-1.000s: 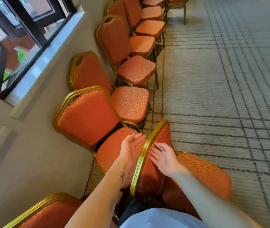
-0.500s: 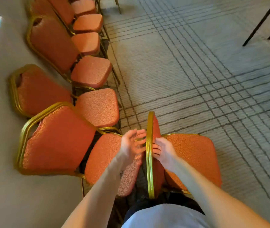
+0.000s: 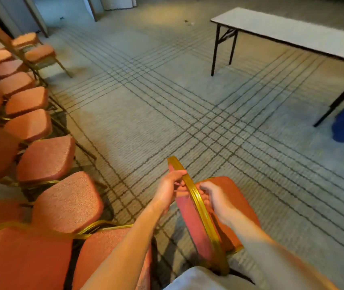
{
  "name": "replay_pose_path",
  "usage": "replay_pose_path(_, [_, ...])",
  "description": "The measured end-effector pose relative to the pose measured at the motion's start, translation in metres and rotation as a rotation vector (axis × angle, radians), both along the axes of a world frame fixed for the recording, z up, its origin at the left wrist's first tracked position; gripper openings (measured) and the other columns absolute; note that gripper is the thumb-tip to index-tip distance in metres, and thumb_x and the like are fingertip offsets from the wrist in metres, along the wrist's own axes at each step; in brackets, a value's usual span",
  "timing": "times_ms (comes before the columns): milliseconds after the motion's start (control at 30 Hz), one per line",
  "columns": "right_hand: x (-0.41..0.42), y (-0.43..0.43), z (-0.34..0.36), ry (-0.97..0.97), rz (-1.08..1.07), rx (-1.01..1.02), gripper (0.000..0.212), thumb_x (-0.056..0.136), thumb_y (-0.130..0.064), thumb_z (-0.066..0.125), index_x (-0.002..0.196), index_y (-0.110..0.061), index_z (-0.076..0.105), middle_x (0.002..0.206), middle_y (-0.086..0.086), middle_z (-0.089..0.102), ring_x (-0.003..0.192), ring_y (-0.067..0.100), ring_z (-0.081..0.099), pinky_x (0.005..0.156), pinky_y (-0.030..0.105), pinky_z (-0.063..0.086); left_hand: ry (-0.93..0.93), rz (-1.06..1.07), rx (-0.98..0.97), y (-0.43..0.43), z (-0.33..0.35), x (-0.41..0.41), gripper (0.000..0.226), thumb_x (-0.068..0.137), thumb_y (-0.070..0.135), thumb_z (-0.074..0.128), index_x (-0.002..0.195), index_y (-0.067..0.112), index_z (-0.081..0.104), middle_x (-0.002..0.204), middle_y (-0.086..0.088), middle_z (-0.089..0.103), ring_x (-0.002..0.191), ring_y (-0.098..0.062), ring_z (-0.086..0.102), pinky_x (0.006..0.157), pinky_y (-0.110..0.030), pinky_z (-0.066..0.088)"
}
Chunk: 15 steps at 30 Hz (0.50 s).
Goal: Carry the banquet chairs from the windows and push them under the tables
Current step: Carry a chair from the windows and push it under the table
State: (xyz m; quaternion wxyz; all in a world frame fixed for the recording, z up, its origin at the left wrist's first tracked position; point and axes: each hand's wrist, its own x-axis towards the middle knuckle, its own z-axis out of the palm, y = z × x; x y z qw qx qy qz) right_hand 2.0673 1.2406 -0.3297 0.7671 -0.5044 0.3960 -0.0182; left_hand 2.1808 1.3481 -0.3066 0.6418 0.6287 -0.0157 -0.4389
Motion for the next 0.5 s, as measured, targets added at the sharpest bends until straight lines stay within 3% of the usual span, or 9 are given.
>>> replay_pose_path(67, [-0.008,-0.022,0.007,-0.01,-0.017,-0.022,0.03,0.069,-0.047,0.061,0.062,-0.019,0.067,0.06,-0.003,0.048,0.046,0.008,0.041,0.043,0.022,0.027,-0.119,-0.058,0.036,-0.028,0.003,-0.001,0.025,0.099,-0.003,0.045,0.108,0.006,0.067,0.071,-0.006,0.056,0.065,-0.018,0.054,0.058,-0.021,0.051])
replay_pose_path(133, [-0.015,-0.043,0.016,-0.013,-0.01,-0.041,0.028,0.066,-0.049,0.063,0.066,-0.021,0.06,0.057,-0.003,0.046,0.043,0.008,0.038,0.041,0.022,0.024,-0.307,-0.138,0.096,-0.055,0.002,-0.002,0.033,0.097,-0.008,0.042,0.102,0.009,0.07,0.083,-0.012,0.064,0.071,-0.019,0.058,0.067,-0.023,0.049])
replay_pose_path(200, [-0.024,-0.063,0.023,-0.018,-0.02,-0.074,0.025,0.082,-0.04,0.059,0.066,-0.021,0.056,0.055,-0.003,0.046,0.04,0.007,0.039,0.038,0.019,0.025,-0.525,-0.235,0.184,-0.082,-0.003,-0.006,0.036,0.099,0.002,0.043,0.095,0.022,0.072,0.1,-0.01,0.071,0.086,-0.02,0.064,0.082,-0.029,0.05])
replay_pose_path(267, [-0.031,-0.08,0.025,-0.027,-0.053,-0.126,0.031,0.096,-0.025,0.053,0.066,-0.018,0.057,0.053,-0.002,0.048,0.039,0.007,0.041,0.037,0.018,0.029,-0.752,-0.291,0.209,-0.101,-0.005,-0.011,0.035,0.094,0.016,0.041,0.095,0.028,0.074,0.099,0.0,0.072,0.095,-0.015,0.061,0.096,-0.033,0.045])
replay_pose_path(333, [-0.038,-0.101,0.027,-0.037,-0.09,-0.154,0.028,0.097,-0.023,0.055,0.071,-0.014,0.063,0.055,0.002,0.051,0.041,0.009,0.045,0.04,0.022,0.034,-0.955,-0.306,0.2,-0.123,-0.011,-0.015,0.038,0.089,0.021,0.041,0.098,0.025,0.078,0.095,0.004,0.066,0.099,-0.012,0.052,0.101,-0.039,0.04])
replay_pose_path(433, [-0.047,-0.124,0.035,-0.043,-0.104,-0.252,0.022,0.086,-0.036,0.062,0.079,-0.017,0.069,0.067,0.007,0.058,0.06,0.018,0.052,0.058,0.033,0.038,-1.081,-0.367,0.157,-0.154,-0.012,-0.016,0.041,0.089,0.019,0.041,0.102,0.023,0.08,0.093,0.006,0.051,0.098,-0.013,0.04,0.095,-0.033,0.035])
replay_pose_path(500, [-0.052,-0.136,0.04,-0.056,-0.121,-0.311,0.018,0.09,-0.031,0.064,0.08,-0.016,0.065,0.068,0.005,0.055,0.064,0.016,0.051,0.061,0.034,0.037,-1.055,-0.448,0.076,-0.173,-0.009,-0.016,0.044,0.086,0.016,0.039,0.101,0.021,0.08,0.1,0.006,0.051,0.102,-0.01,0.039,0.099,-0.023,0.03])
